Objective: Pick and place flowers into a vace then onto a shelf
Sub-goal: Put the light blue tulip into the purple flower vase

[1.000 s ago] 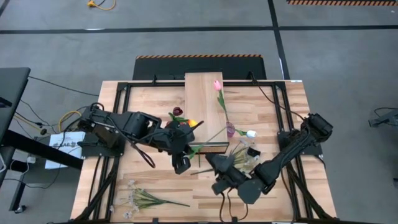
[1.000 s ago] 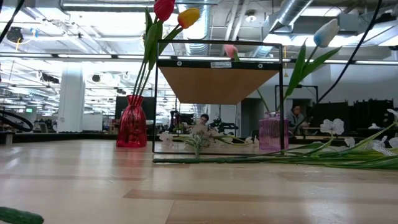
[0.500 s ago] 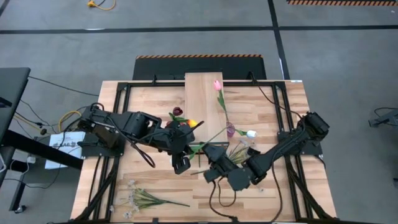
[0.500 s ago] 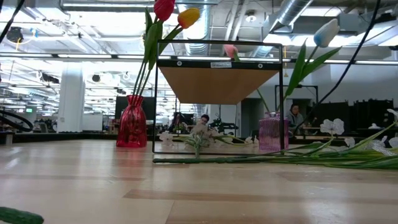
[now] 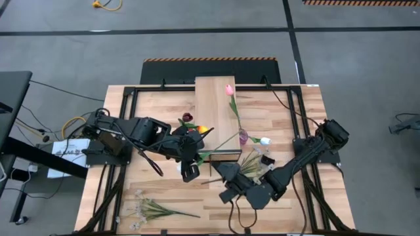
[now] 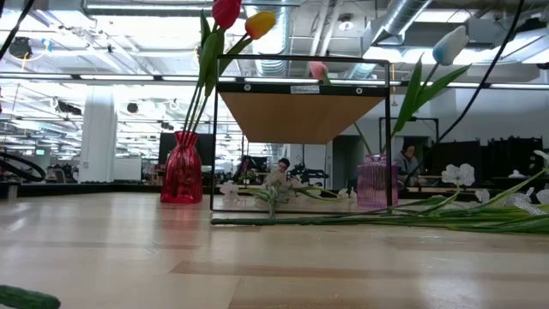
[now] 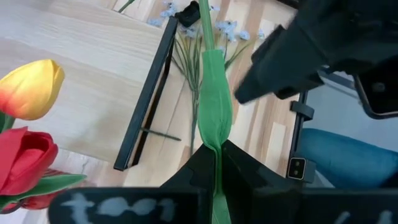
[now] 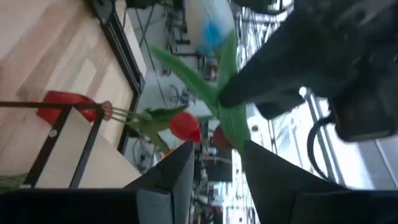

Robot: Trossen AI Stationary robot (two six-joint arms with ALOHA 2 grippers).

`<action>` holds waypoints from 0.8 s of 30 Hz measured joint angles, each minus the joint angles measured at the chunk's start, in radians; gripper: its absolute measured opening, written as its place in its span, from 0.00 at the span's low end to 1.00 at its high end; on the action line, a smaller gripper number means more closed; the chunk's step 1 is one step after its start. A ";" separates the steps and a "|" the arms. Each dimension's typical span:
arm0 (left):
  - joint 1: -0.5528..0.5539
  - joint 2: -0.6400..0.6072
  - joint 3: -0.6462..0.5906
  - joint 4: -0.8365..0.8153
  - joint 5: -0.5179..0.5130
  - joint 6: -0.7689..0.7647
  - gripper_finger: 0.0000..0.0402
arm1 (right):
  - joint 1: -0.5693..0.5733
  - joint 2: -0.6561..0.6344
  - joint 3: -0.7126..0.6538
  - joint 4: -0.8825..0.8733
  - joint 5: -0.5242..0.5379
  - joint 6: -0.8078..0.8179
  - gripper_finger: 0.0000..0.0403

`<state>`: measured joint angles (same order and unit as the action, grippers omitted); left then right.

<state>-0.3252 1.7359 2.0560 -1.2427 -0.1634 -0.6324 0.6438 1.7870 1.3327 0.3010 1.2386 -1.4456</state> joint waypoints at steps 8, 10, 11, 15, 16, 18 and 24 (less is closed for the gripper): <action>0.000 0.000 0.000 0.010 -0.001 -0.001 0.02 | -0.032 0.000 0.000 0.055 -0.063 -0.094 0.33; 0.000 0.000 0.000 0.011 -0.005 -0.001 0.02 | -0.049 0.000 0.000 0.071 -0.067 -0.101 0.33; 0.000 0.000 0.000 0.011 -0.007 -0.001 0.02 | -0.056 0.000 0.000 0.082 -0.067 -0.102 0.33; 0.000 0.000 0.000 0.011 -0.007 -0.003 0.02 | -0.076 0.000 0.000 0.092 -0.074 -0.103 0.33; 0.000 0.000 0.000 0.011 -0.007 -0.007 0.02 | -0.080 0.000 0.000 0.093 -0.074 -0.103 0.33; 0.001 0.000 0.000 0.008 -0.008 -0.008 0.02 | -0.083 0.000 0.000 0.093 -0.074 -0.104 0.33; 0.000 0.000 0.000 0.005 -0.002 -0.008 0.02 | -0.079 0.000 0.000 0.107 -0.082 -0.149 0.33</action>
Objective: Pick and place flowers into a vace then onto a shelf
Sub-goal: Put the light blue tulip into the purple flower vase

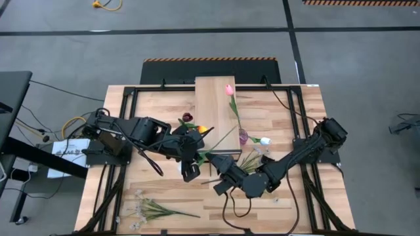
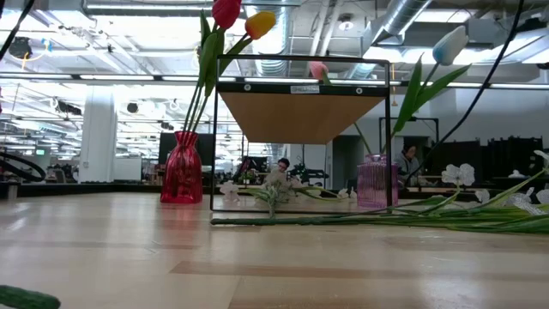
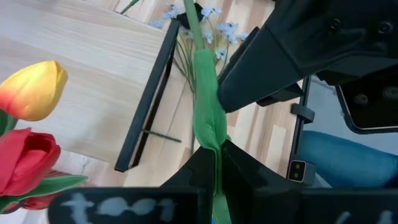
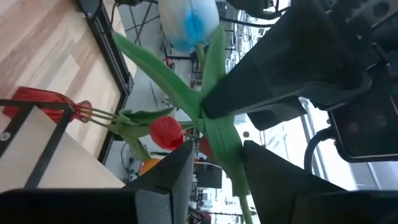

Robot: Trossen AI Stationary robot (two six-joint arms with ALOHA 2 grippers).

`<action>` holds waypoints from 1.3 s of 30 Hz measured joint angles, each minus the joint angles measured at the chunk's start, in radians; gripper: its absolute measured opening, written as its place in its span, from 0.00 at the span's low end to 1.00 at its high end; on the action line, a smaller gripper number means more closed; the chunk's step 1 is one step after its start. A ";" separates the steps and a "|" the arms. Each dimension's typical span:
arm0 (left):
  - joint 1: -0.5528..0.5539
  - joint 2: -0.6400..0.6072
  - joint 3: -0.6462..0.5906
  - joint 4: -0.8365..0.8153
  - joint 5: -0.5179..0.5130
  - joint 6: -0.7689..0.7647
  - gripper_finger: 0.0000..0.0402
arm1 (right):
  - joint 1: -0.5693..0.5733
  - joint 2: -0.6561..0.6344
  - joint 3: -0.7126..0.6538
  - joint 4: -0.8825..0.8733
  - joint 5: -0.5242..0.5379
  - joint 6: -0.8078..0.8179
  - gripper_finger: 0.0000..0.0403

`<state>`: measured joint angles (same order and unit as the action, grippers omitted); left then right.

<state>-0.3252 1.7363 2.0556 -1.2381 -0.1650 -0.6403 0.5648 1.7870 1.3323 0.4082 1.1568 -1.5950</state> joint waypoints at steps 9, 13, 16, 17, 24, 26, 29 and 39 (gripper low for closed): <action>-0.001 0.000 0.000 0.004 0.003 0.000 0.02 | -0.027 0.000 0.000 0.000 0.000 -0.002 0.26; -0.001 0.000 0.000 0.001 0.003 0.000 0.02 | -0.031 0.000 0.000 0.000 -0.001 0.001 0.20; -0.001 0.001 0.000 0.000 0.003 0.000 0.02 | -0.031 0.000 0.000 0.000 -0.003 0.023 0.11; -0.001 0.001 0.000 0.001 0.004 0.000 0.02 | -0.031 0.000 0.000 -0.001 -0.003 0.028 0.07; -0.001 0.001 0.000 0.023 0.027 0.050 0.03 | -0.033 -0.001 0.000 -0.003 -0.003 0.059 0.02; 0.001 0.001 -0.001 0.033 0.066 0.089 0.05 | -0.033 -0.001 0.000 -0.003 -0.006 0.059 0.01; -0.007 0.001 -0.001 0.058 0.083 0.138 0.08 | -0.032 -0.001 0.000 -0.002 -0.009 0.061 0.01; -0.012 0.001 -0.001 0.042 0.071 0.197 0.16 | -0.035 -0.001 0.000 -0.004 -0.011 0.061 0.01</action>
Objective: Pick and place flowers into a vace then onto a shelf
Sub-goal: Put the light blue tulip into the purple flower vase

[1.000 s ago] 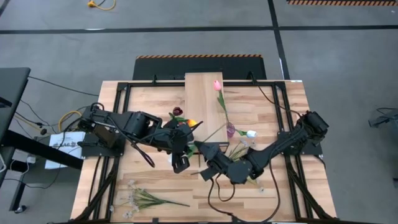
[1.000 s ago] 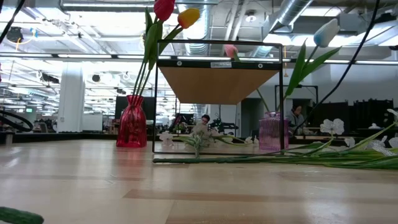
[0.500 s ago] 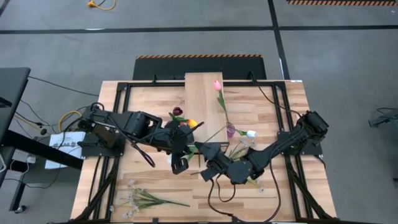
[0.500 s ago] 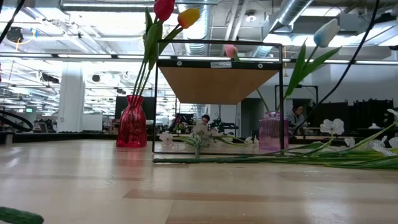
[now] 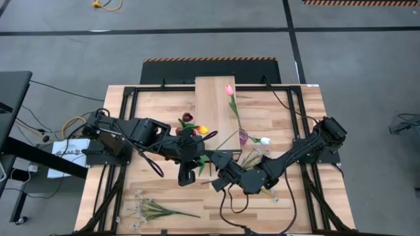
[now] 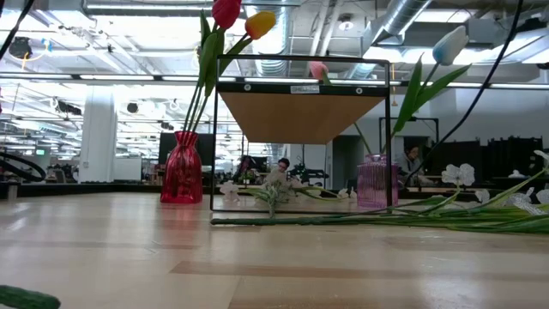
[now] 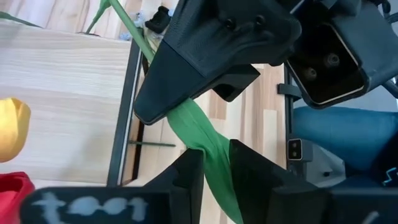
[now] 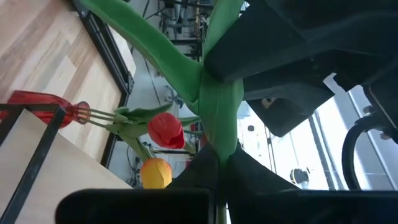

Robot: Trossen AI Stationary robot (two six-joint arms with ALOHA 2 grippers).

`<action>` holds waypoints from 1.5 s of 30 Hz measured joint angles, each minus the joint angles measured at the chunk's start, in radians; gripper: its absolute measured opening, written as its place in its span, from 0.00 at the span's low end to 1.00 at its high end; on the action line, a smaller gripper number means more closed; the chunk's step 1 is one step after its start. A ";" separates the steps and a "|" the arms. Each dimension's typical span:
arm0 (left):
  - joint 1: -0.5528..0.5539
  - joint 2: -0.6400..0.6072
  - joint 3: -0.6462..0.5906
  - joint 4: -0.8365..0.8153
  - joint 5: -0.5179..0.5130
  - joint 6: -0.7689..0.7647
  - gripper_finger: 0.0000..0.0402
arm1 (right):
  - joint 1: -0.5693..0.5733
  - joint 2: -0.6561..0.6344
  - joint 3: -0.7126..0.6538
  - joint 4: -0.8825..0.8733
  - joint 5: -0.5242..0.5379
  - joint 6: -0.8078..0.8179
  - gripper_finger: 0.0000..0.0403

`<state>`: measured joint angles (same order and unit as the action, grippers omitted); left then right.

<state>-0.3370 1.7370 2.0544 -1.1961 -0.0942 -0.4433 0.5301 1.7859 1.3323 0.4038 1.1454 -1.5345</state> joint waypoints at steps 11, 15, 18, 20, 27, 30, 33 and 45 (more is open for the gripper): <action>0.000 0.000 0.000 0.010 0.021 -0.008 0.17 | 0.000 0.000 0.000 0.001 -0.001 0.000 0.00; -0.003 0.000 0.000 0.011 0.021 -0.012 0.22 | 0.000 0.000 0.000 0.001 0.002 0.000 0.00; -0.011 -0.001 -0.010 0.027 0.022 -0.014 0.29 | 0.000 0.001 0.000 0.001 0.002 0.001 0.00; -0.014 -0.002 -0.024 0.037 0.026 -0.014 0.36 | 0.000 0.002 -0.001 -0.002 0.004 0.005 0.00; -0.016 -0.001 -0.013 0.030 0.081 -0.007 0.55 | 0.006 0.002 -0.002 -0.014 0.007 0.009 0.00; -0.016 -0.002 0.027 0.013 0.124 -0.003 0.58 | 0.004 0.001 0.000 -0.028 0.008 0.024 0.00; -0.022 -0.001 0.090 -0.010 0.143 0.006 0.59 | -0.001 0.001 0.000 -0.054 0.018 0.046 0.00; -0.054 -0.044 0.279 -0.021 -0.194 0.083 0.59 | -0.019 -0.024 -0.001 -0.073 0.047 0.131 0.00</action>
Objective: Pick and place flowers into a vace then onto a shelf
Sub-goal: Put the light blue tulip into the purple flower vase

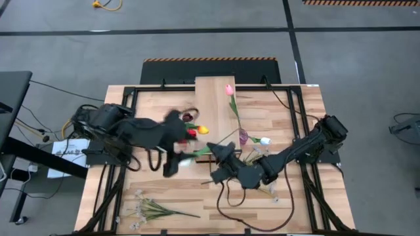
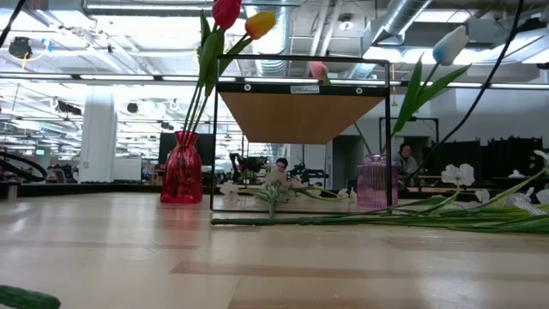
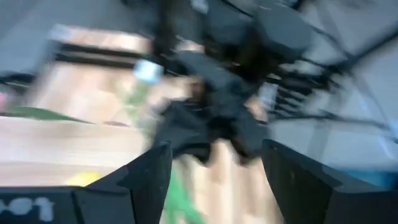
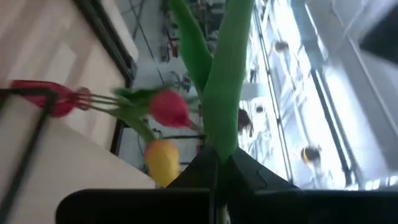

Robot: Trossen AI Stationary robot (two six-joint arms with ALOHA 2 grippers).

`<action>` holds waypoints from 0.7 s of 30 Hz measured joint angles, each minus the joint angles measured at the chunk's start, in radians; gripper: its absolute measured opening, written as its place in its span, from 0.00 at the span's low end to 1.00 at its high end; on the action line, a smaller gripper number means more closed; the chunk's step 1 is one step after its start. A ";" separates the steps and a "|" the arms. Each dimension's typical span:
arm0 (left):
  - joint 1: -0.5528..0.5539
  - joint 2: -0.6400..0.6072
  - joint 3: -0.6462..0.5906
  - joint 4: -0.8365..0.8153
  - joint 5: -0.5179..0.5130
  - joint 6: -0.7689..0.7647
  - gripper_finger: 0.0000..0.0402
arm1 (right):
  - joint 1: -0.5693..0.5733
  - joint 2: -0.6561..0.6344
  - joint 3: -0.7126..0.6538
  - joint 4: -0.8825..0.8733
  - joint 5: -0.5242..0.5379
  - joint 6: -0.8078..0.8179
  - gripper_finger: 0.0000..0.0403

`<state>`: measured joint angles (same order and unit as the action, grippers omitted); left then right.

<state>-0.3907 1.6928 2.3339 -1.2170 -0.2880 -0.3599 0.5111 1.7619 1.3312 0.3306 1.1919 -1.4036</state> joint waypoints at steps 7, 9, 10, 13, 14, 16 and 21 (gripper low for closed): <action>-0.085 -0.059 0.002 0.002 -0.506 -0.002 0.59 | -0.028 -0.164 0.000 0.034 0.017 0.165 0.00; -0.114 -0.059 0.002 0.006 -0.563 0.008 0.59 | -0.042 -0.233 0.000 0.048 0.028 0.235 0.01; -0.127 -0.058 0.002 0.004 -0.579 0.016 0.59 | -0.049 -0.269 0.000 0.050 0.038 0.272 0.01; -0.154 -0.056 0.001 0.000 -0.592 0.046 0.59 | -0.080 -0.389 0.000 0.045 0.043 0.458 0.01; -0.160 -0.056 -0.003 0.001 -0.601 0.047 0.59 | -0.090 -0.429 0.000 0.034 0.036 0.537 0.01; -0.165 -0.056 -0.019 0.005 -0.640 0.045 0.59 | -0.115 -0.517 0.000 -0.030 -0.027 0.710 0.00; -0.187 -0.057 -0.052 -0.010 -0.725 0.028 0.59 | -0.280 -0.690 -0.012 -0.265 -0.374 1.207 0.00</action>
<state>-0.5777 1.6357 2.2820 -1.2271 -1.0130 -0.3316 0.2316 1.0723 1.3188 0.0661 0.8175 -0.1964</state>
